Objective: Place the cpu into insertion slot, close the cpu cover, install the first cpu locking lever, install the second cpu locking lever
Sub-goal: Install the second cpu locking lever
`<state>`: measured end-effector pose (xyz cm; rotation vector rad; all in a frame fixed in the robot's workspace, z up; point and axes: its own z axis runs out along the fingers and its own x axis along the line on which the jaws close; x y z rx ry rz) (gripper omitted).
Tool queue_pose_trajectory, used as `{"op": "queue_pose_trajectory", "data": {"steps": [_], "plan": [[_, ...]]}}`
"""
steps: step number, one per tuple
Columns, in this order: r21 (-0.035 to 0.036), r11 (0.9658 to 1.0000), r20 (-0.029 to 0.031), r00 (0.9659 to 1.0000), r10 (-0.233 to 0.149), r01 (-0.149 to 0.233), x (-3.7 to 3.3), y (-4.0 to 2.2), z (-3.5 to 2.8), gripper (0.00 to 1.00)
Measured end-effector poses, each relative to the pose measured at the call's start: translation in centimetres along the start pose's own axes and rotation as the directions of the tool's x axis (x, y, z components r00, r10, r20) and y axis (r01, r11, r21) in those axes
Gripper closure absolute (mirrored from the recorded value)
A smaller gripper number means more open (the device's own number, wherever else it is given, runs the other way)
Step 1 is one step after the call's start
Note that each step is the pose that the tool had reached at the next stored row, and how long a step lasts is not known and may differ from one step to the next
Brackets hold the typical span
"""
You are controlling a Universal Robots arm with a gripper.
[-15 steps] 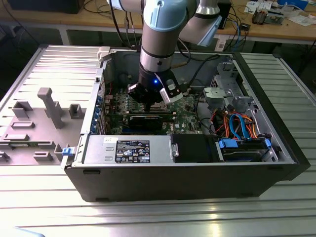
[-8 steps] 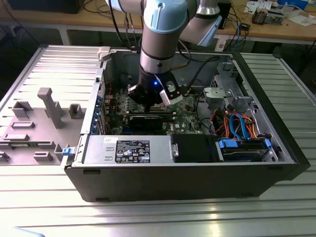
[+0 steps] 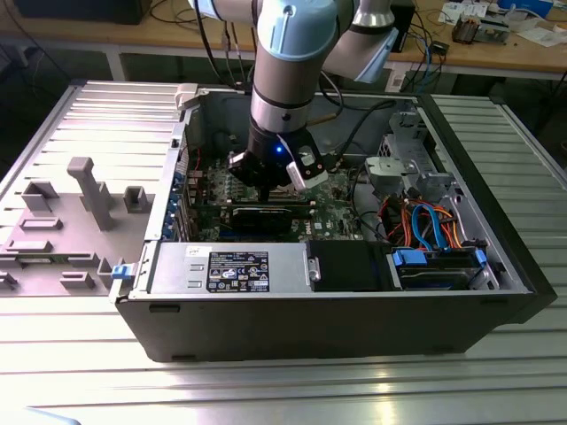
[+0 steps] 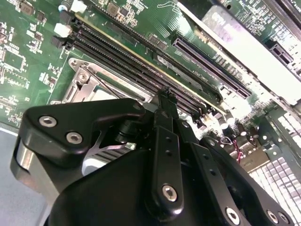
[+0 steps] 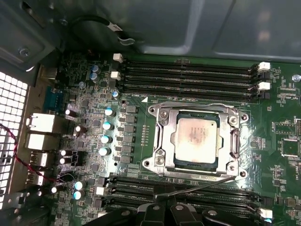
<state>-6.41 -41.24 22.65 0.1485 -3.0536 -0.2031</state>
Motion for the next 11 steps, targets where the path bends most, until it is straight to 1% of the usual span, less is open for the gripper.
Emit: {"op": "queue_pose_trajectory", "data": {"steps": [1, 2, 3, 4, 6, 8, 9, 11], "plan": [[0.0017, 1.0000, -0.0002, 1.0000, 0.000, 0.000, 0.00, 0.00, -0.06, 0.89], [0.0147, 0.9999, -0.0013, 1.0000, 0.001, -0.001, 0.01, 0.00, -0.11, 0.89], [0.0235, 0.9997, -0.0021, 1.0000, 0.002, -0.002, 0.01, 0.01, -0.17, 0.89], [0.0288, 0.9996, -0.0026, 1.0000, 0.002, -0.002, 0.02, 0.02, -0.25, 0.89], [0.0436, 0.9990, -0.0038, 1.0000, 0.004, -0.004, 0.03, 0.05, -0.43, 0.89], [0.0629, 0.9980, -0.0056, 1.0000, 0.006, -0.005, 0.05, 0.07, -0.66, 0.89], [0.0665, 0.9978, -0.0061, 1.0000, 0.006, -0.005, 0.06, 0.09, -0.85, 0.89], [0.0703, 0.9975, -0.0062, 1.0000, 0.006, -0.006, 0.11, 0.19, -1.51, 0.89]]}}
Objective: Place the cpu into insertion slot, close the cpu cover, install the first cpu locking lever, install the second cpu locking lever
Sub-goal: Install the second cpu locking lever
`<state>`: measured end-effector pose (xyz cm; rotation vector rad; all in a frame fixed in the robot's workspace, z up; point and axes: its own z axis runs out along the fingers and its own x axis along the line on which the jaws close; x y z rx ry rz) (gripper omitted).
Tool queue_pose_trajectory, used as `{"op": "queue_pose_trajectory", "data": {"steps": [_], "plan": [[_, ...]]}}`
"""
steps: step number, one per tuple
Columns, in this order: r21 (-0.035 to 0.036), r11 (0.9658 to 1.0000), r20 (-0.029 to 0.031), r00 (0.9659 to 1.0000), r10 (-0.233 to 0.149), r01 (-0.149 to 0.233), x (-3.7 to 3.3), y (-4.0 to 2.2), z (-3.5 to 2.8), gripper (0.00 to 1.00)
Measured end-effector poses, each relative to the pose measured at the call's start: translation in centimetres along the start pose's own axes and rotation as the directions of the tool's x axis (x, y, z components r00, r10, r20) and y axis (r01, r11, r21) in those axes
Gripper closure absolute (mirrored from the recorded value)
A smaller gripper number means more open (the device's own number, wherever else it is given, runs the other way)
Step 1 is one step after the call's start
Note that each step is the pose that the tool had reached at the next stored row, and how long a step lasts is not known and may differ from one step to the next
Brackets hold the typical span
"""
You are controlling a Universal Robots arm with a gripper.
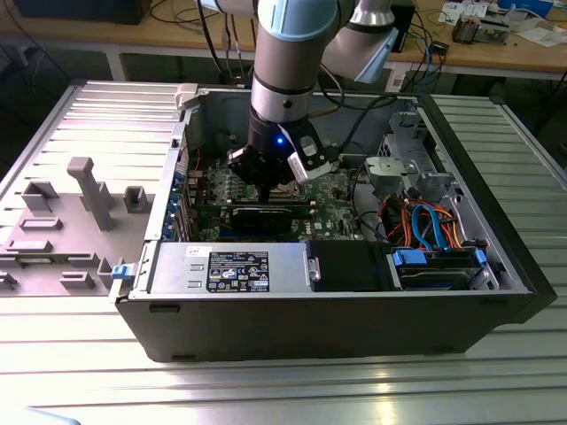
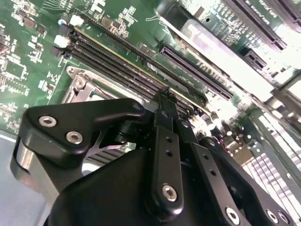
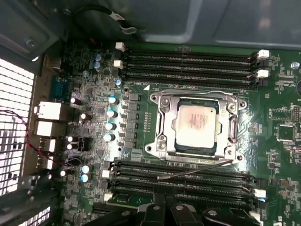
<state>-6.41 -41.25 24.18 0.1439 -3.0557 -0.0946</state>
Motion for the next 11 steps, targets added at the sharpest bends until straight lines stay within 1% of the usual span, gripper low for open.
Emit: {"op": "queue_pose_trajectory", "data": {"steps": [1, 3, 5, 6, 7, 9, 11], "plan": [[0.0024, 1.0000, -0.0002, 1.0000, 0.000, 0.000, 0.02, 0.02, -0.31, 0.89], [0.0110, 0.9999, -0.0010, 1.0000, 0.001, -0.001, 0.09, 0.07, -1.12, 0.89], [0.0154, 0.9999, -0.0014, 1.0000, 0.001, -0.001, 0.13, 0.11, -1.64, 0.89], [0.0182, 0.9998, -0.0017, 1.0000, 0.001, -0.001, 0.16, 0.14, -2.04, 0.89], [0.0188, 0.9998, -0.0018, 1.0000, 0.002, -0.002, 0.17, 0.17, -2.18, 0.89], [0.0187, 0.9998, -0.0017, 1.0000, 0.002, -0.002, 0.13, 0.21, -2.23, 0.89], [0.0176, 0.9998, -0.0019, 1.0000, 0.002, -0.002, -0.13, 0.31, -2.22, 0.89]]}}
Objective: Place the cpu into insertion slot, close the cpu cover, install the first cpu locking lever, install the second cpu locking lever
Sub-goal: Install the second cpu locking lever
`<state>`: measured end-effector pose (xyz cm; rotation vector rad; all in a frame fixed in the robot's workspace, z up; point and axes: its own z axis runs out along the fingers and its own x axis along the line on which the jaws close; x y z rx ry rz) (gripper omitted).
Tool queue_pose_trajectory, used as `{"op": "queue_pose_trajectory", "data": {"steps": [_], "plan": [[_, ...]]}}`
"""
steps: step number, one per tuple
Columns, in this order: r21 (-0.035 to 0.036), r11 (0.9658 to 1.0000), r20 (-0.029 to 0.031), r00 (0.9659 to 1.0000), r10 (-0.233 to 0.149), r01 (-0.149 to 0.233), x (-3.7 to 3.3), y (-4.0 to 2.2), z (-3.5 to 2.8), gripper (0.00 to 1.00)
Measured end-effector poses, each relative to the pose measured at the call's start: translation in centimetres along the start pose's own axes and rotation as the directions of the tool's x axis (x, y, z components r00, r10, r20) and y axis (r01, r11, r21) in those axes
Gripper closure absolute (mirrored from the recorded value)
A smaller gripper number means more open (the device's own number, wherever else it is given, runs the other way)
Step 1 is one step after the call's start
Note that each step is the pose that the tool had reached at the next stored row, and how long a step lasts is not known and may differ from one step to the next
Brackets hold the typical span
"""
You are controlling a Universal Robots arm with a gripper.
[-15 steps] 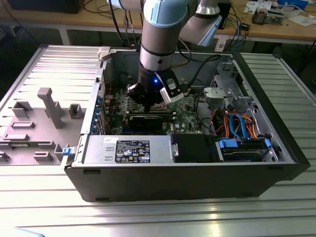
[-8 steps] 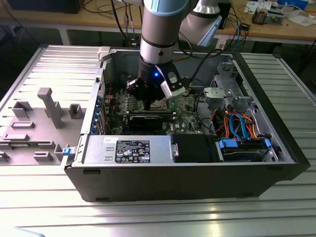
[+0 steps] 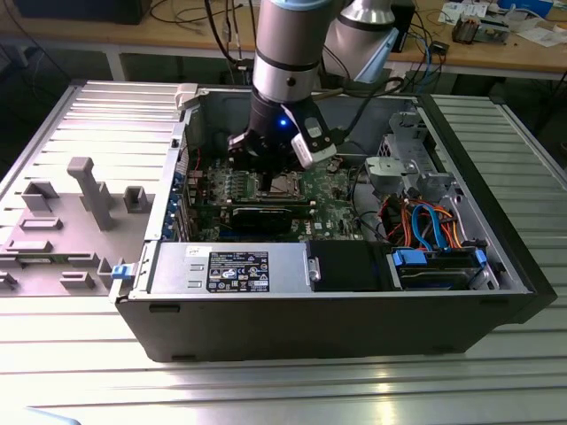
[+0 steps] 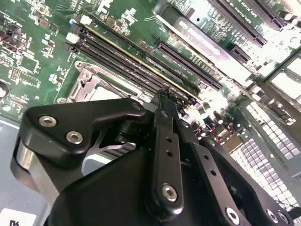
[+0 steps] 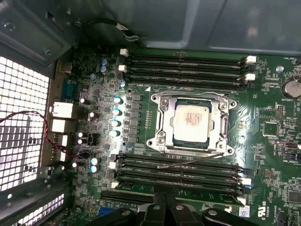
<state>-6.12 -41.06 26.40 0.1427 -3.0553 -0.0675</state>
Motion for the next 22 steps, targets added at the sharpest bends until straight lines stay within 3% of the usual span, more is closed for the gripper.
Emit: {"op": "queue_pose_trajectory", "data": {"steps": [3, 7, 22], "plan": [[-0.0073, 1.0000, -0.0010, 1.0000, -0.001, 0.001, -0.08, 0.16, 0.17, 0.89], [-0.0473, 0.9989, 0.0026, 1.0000, -0.004, 0.004, -0.10, 0.22, 0.26, 0.89], [-0.0570, 0.9984, 0.0021, 1.0000, -0.004, 0.005, -0.30, 0.58, 2.14, 0.89]]}}
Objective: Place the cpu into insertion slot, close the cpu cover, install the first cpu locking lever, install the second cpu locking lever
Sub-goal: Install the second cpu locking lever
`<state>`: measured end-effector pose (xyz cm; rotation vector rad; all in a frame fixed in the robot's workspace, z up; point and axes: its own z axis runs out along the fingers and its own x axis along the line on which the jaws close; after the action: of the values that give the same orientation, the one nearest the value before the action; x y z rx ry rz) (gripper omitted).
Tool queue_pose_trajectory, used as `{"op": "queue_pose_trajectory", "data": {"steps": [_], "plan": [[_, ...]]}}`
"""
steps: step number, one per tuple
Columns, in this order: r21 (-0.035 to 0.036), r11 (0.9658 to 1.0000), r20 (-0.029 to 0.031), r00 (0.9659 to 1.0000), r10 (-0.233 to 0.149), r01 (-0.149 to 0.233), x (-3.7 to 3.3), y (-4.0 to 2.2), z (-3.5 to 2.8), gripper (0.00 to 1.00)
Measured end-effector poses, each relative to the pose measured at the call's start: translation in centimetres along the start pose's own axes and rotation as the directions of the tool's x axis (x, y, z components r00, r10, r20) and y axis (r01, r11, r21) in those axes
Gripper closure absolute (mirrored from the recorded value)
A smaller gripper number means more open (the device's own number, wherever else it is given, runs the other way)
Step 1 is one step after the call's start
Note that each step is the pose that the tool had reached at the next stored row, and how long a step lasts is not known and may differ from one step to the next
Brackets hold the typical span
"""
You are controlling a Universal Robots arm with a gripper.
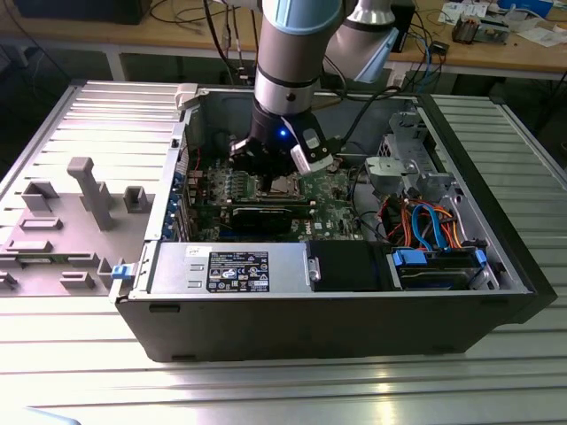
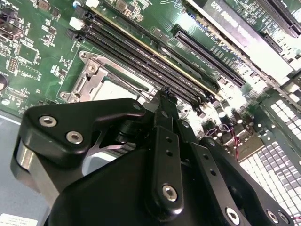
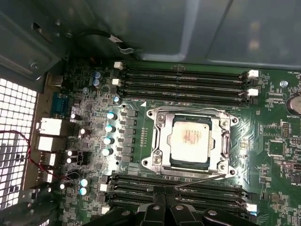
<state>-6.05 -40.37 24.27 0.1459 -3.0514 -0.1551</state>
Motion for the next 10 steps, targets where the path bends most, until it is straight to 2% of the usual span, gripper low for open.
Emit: {"op": "queue_pose_trajectory", "data": {"steps": [1, 3, 5, 10], "plan": [[-0.0010, 1.0000, 0.0000, 1.0000, 0.000, 0.000, 0.05, 0.00, 0.06, 0.89], [-0.0123, 0.9999, 0.0011, 1.0000, -0.001, 0.001, 0.18, -0.05, 0.24, 0.89], [-0.0192, 0.9998, 0.0018, 1.0000, -0.002, 0.002, 0.25, -0.08, 0.32, 0.89], [-0.0290, 0.9996, 0.0027, 1.0000, -0.003, 0.003, 0.42, -0.46, 0.61, 0.89]]}}
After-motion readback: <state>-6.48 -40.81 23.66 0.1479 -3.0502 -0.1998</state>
